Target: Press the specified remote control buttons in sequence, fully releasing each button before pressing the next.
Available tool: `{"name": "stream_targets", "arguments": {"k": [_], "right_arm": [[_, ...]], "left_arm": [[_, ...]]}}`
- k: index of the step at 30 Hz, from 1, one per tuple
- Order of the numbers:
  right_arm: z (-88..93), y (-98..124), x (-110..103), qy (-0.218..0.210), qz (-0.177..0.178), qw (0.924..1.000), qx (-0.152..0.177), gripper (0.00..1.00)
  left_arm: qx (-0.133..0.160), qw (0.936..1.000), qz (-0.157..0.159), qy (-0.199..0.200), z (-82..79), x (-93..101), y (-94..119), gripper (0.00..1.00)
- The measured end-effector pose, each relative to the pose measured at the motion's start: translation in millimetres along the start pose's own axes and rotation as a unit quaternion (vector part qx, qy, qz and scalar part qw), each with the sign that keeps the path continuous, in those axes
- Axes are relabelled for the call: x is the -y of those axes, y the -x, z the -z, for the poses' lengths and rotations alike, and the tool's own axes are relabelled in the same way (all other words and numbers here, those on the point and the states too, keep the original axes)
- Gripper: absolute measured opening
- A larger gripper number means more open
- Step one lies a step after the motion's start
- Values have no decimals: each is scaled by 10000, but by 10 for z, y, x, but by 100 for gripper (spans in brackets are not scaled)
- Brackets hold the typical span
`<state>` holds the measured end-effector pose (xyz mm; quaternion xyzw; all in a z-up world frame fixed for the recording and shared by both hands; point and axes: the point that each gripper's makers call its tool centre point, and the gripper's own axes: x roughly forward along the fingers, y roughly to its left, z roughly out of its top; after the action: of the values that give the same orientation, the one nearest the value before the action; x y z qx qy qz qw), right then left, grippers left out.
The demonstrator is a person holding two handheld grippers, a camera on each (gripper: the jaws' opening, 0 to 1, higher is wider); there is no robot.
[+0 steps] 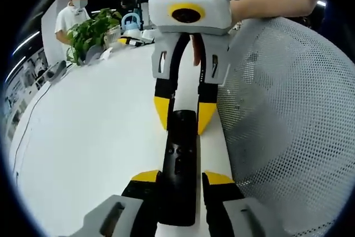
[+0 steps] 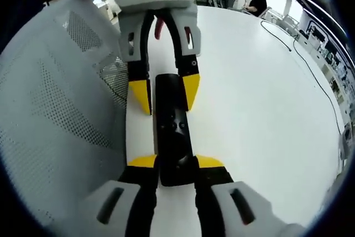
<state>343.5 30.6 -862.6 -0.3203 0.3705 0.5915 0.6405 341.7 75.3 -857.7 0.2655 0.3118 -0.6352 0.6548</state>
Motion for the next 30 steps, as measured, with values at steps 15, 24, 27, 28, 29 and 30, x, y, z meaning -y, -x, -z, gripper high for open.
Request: {"name": "stream_targets", "arguments": {"k": [15, 24, 27, 28, 29, 30], "right_arm": [[-13, -3, 10, -87, 11, 10000, 8, 24], [-11, -6, 12, -85, 18, 10000, 15, 24], [-14, -6, 11, -73, 35, 10000, 8, 24], [-15, -8, 11, -70, 37, 10000, 0, 24], [-15, -9, 12, -77, 38, 10000, -1, 24], [-15, -10, 13, -84, 41, 10000, 2, 24]], "left_arm": [[496, 9881, -1138, 907, -41, -273, 617, 77], [1411, 9609, -1530, 1826, -192, -162, 1023, 100], [1800, 9454, -1668, 2145, -279, -101, 1191, 100], [1915, 9407, -1729, 2201, -297, -104, 1241, 100], [2003, 9368, -1773, 2256, -312, -95, 1290, 100], [2037, 9345, -1822, 2282, -327, -62, 1345, 100]]}}
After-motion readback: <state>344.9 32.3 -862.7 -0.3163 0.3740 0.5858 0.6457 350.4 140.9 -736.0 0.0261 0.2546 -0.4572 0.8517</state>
